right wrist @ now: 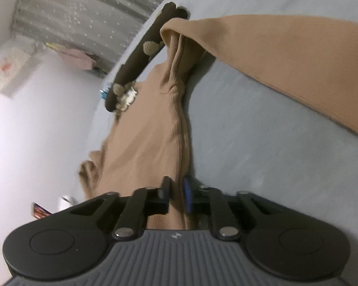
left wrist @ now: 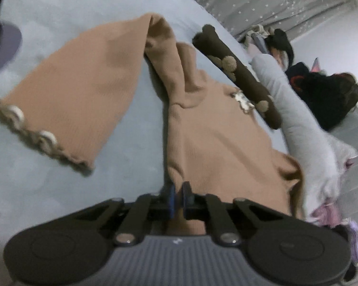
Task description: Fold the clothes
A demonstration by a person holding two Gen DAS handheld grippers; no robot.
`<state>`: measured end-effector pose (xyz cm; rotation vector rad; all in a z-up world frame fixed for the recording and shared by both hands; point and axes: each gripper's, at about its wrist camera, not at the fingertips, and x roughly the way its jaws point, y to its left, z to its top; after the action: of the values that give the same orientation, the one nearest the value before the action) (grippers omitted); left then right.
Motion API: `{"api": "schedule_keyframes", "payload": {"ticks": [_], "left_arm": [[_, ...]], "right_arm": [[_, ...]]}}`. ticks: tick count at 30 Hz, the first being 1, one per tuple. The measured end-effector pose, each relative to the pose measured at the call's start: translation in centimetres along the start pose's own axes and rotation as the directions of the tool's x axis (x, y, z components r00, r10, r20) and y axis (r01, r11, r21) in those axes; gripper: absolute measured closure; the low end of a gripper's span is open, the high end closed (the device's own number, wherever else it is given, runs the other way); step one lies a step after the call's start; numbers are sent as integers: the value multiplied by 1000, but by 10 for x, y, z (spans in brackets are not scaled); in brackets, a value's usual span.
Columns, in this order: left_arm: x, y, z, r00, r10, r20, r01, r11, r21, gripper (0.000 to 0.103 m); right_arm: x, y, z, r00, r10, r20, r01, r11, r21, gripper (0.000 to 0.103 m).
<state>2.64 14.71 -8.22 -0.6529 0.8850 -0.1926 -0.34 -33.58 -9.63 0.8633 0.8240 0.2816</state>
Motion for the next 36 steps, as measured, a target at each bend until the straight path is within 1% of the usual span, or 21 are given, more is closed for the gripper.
{"api": "schedule_keyframes", "payload": {"ticks": [2, 3, 5, 7, 9, 12, 13, 16, 22, 25, 29, 31, 32, 33, 34, 36], "left_arm": [[-14, -6, -3, 998, 30, 47, -31, 999, 31, 98], [-17, -9, -4, 998, 38, 55, -41, 998, 49, 98], [-14, -10, -6, 998, 46, 36, -49, 996, 76, 97], [-9, -5, -6, 999, 51, -16, -50, 997, 53, 96], [-7, -1, -4, 997, 50, -61, -50, 999, -2, 94], [-8, -4, -3, 992, 59, -113, -61, 998, -18, 85], [-9, -4, -4, 990, 61, -129, -64, 998, -22, 85], [-14, -1, -14, 984, 52, -171, -61, 997, -46, 85], [-33, 12, -44, 972, -2, -234, -27, 992, -121, 85], [-43, 12, -59, 970, -16, -244, -16, 992, -128, 85], [-51, 10, -74, 966, -21, -257, -9, 993, -116, 85], [-55, 8, -80, 967, -17, -253, -10, 994, -105, 86], [-58, 7, -82, 969, -12, -246, -13, 995, -100, 94], [-63, 6, -84, 973, -2, -229, -20, 995, -94, 96], [-68, 5, -85, 977, 9, -213, -28, 996, -87, 97], [-80, 2, -87, 985, 21, -172, -34, 997, -71, 97]], "right_arm": [[-7, 12, -1, 997, -75, 29, 77, 996, -55, 96], [-11, 17, -1, 993, -106, 52, 111, 990, -90, 96], [-11, 19, -3, 991, -123, 58, 129, 985, -118, 96], [-5, 14, -5, 993, -120, 22, 121, 988, -96, 95], [-3, 12, -3, 993, -114, -9, 113, 992, -51, 95], [-6, 9, 1, 992, -108, -61, 110, 994, 24, 87], [-7, 8, 1, 992, -103, -76, 107, 993, 54, 85], [-11, 4, -7, 990, -90, -112, 105, 986, 132, 85], [-29, 4, -36, 983, -78, -165, 110, 975, 194, 85], [-40, 5, -49, 981, -88, -171, 123, 971, 204, 85], [-53, 9, -67, 979, -109, -172, 140, 973, 181, 85], [-59, 11, -74, 978, -117, -170, 146, 975, 166, 85], [-62, 11, -77, 978, -121, -169, 148, 976, 159, 88], [-66, 14, -81, 978, -135, -159, 158, 978, 138, 91], [-69, 16, -81, 978, -148, -148, 166, 979, 121, 93], [-80, 22, -82, 981, -167, -100, 175, 981, 86, 94]]}}
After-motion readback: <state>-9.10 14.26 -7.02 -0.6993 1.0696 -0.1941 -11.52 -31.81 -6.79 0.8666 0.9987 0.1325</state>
